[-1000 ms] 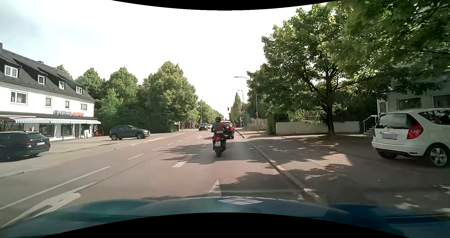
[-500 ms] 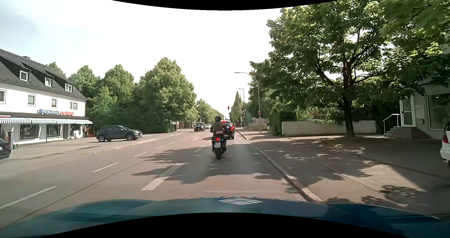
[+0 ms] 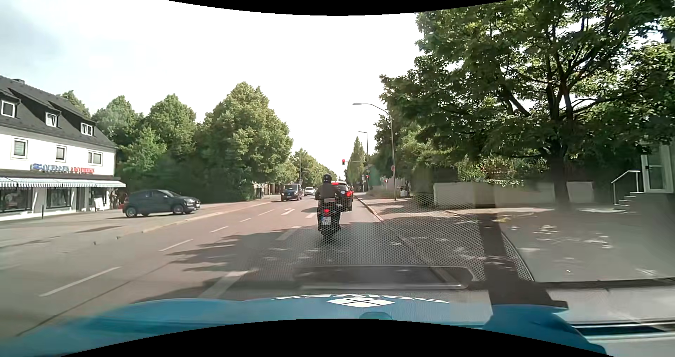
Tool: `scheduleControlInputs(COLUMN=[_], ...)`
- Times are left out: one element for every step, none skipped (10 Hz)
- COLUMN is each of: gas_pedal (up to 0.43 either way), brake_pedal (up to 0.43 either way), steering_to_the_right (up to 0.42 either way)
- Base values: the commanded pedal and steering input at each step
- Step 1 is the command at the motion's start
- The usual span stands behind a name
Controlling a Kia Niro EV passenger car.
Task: Follow the waypoints while adhering to traffic rules and regulations
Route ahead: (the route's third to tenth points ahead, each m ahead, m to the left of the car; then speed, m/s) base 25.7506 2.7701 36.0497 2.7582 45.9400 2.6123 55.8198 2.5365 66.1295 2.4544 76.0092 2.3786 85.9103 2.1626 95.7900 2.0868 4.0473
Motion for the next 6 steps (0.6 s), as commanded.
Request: scheduleControlInputs(gas_pedal=[0.000, 0.000, 0.000, 0.000, 0.000, 0.000], brake_pedal=[0.195, 0.195, 0.195, 0.201, 0.207, 0.207], steering_to_the_right=[-0.008, -0.010, -0.012, -0.014, -0.016, -0.017])
